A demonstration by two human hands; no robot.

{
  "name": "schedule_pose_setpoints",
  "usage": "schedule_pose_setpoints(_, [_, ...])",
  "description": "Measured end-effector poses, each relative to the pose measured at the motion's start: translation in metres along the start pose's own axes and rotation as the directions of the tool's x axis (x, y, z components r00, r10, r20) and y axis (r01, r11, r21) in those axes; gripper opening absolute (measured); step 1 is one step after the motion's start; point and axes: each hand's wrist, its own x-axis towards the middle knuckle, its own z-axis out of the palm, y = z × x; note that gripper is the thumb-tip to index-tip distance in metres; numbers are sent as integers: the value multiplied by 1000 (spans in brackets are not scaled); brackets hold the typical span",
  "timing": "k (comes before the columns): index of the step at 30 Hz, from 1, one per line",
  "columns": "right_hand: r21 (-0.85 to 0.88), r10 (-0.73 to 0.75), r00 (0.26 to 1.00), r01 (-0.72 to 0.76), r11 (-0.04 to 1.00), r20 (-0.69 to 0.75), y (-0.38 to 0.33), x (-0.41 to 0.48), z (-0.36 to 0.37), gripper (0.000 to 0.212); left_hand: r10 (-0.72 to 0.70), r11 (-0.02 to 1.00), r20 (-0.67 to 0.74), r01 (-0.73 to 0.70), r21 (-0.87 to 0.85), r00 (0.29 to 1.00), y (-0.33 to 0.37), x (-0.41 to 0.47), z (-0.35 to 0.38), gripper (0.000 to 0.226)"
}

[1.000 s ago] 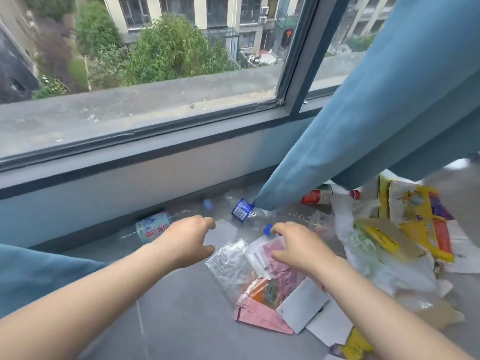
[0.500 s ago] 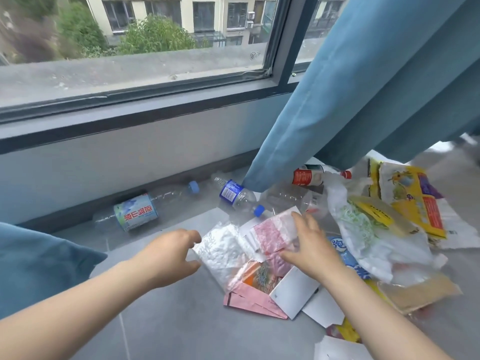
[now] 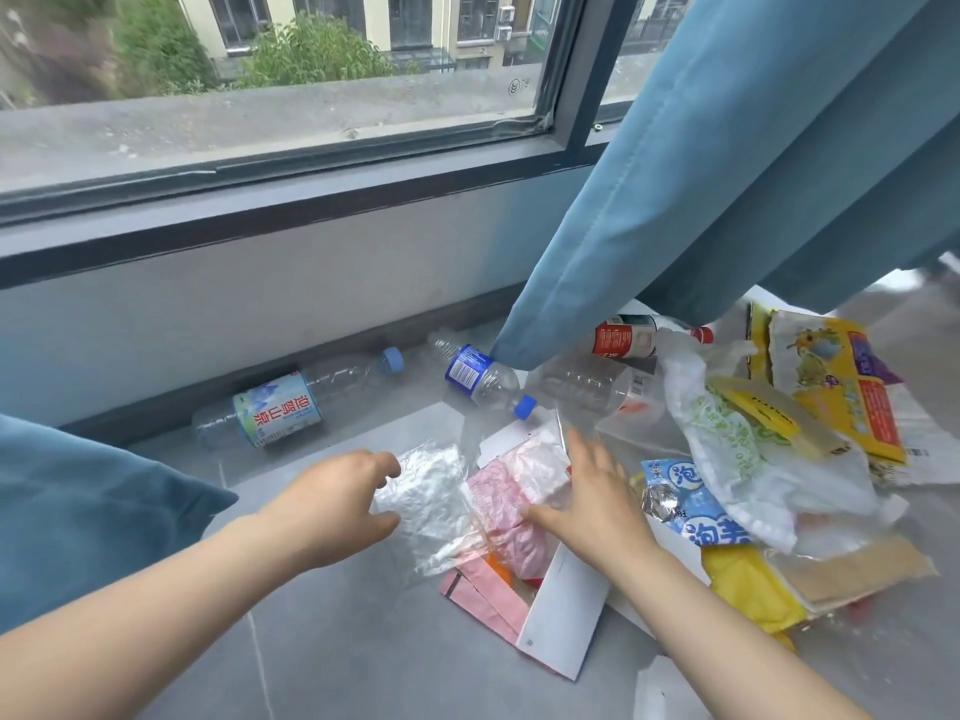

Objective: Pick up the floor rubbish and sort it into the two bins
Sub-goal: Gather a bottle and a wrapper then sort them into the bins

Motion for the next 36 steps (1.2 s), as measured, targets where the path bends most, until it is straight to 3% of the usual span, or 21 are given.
schedule_pose_setpoints(5, [44,107,990,-112,993,93,0,14,0,110,-11,1000,8,11,6,1000,-5,2,-3,41])
schedule_pose_setpoints(9, [2,67,993,-67,998,94,-9,11,6,101,-23,1000,18,23,3,1000,-9,3,-5,41])
schedule_pose_setpoints(18, [6,-143,989,143,990,44,-35,10,14,34,-51,999,25,51,6,998,-19,10,-11,42])
schedule_pose_setpoints(20, [33,-153,988,152,988,35,-37,12,14,28,-55,998,25,55,12,998,-22,11,-11,42])
schedule_pose_setpoints(28, [362,-162,973,92,927,167,-19,20,0,29,-68,998,35,68,2,997,-28,16,-11,42])
schedule_pose_setpoints(32, [532,-135,989,80,843,65,-10,23,-13,60,-70,998,37,70,-5,997,-30,19,-9,40])
schedule_pose_setpoints(35, [633,-101,995,80,770,-2,-10,21,-24,20,-69,998,34,69,3,997,-29,19,-9,40])
schedule_pose_setpoints(36, [636,-104,994,89,767,-13,-9,20,-26,20,-67,998,32,67,5,997,-29,19,-9,40])
